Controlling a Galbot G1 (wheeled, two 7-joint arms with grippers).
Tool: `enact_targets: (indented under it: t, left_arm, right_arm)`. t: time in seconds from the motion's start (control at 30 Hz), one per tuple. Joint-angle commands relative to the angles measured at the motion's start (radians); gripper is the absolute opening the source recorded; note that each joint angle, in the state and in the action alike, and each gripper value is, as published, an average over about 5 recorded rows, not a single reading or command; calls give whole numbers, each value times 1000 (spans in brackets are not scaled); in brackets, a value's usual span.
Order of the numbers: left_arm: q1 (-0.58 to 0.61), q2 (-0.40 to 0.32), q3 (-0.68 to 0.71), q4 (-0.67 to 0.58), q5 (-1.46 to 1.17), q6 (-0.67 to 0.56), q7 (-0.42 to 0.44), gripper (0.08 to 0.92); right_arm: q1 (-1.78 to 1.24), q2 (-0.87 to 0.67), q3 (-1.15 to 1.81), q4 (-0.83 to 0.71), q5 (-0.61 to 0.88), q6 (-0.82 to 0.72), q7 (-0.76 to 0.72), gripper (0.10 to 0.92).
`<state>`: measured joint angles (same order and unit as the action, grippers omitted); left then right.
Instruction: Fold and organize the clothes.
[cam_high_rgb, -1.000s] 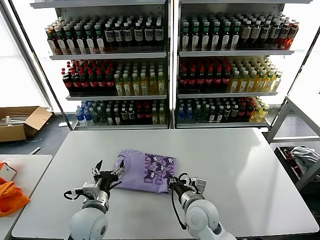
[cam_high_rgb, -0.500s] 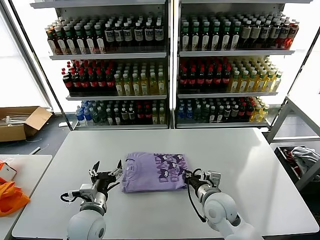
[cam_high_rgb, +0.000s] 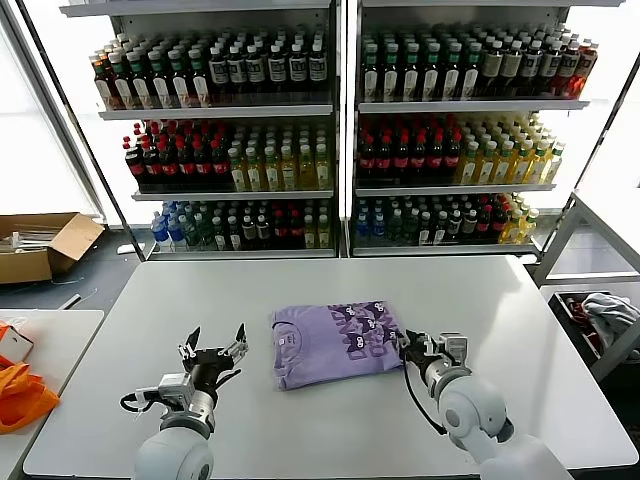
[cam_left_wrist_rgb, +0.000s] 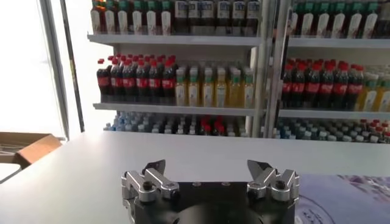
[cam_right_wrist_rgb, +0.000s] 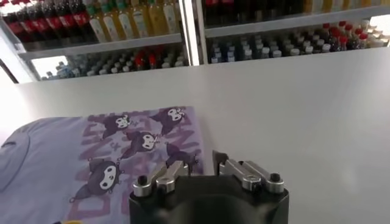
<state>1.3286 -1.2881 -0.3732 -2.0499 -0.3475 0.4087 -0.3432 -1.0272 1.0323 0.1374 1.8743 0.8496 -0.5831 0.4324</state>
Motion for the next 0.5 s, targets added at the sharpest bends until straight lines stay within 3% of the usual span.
enact_targets:
  t: [0.03,0.23,0.5]
  left_arm:
    - [25,-13,-4,-15,5,-3,1,823]
    - [34,-22,-4,-16,13,-5,2,823]
    - [37,-31,7,-4,27,-6,5,823]
  right_arm:
    - [-148,34,42,159,-141,4,2,380]
    - [-213,81,35,245,-189,5,-36,553]
    - [-181,140,38,181,-150,5,-50,779]
